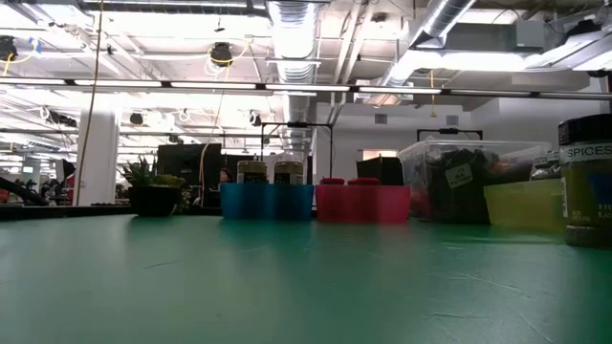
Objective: Sort spices by type
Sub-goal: Adjust the orange spice bottle in the orange bin
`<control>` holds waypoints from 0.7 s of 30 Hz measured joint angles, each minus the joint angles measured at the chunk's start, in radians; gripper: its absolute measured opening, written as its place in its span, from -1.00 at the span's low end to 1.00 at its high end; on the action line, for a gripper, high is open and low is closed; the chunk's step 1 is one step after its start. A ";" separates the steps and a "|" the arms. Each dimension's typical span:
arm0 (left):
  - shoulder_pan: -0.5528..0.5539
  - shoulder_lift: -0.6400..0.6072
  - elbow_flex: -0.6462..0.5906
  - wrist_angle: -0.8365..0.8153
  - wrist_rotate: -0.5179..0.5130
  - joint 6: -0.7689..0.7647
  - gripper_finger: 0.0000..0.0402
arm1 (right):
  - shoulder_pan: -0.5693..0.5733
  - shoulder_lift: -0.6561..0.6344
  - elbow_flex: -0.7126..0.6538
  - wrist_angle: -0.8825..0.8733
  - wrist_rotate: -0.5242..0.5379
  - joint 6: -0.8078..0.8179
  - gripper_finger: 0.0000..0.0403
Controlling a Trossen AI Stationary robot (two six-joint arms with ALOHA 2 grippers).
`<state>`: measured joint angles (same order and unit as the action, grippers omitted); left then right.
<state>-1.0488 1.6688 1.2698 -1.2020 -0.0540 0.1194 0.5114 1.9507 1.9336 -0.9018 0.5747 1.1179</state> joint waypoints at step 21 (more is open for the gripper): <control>0.418 -0.289 0.042 0.016 0.031 -0.367 0.05 | -0.029 -0.003 -0.353 0.521 -0.145 -0.101 0.52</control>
<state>-0.6312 1.3794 1.3117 -1.1860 -0.0233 -0.2473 0.4828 1.9480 1.5810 -0.3809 0.4296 1.0165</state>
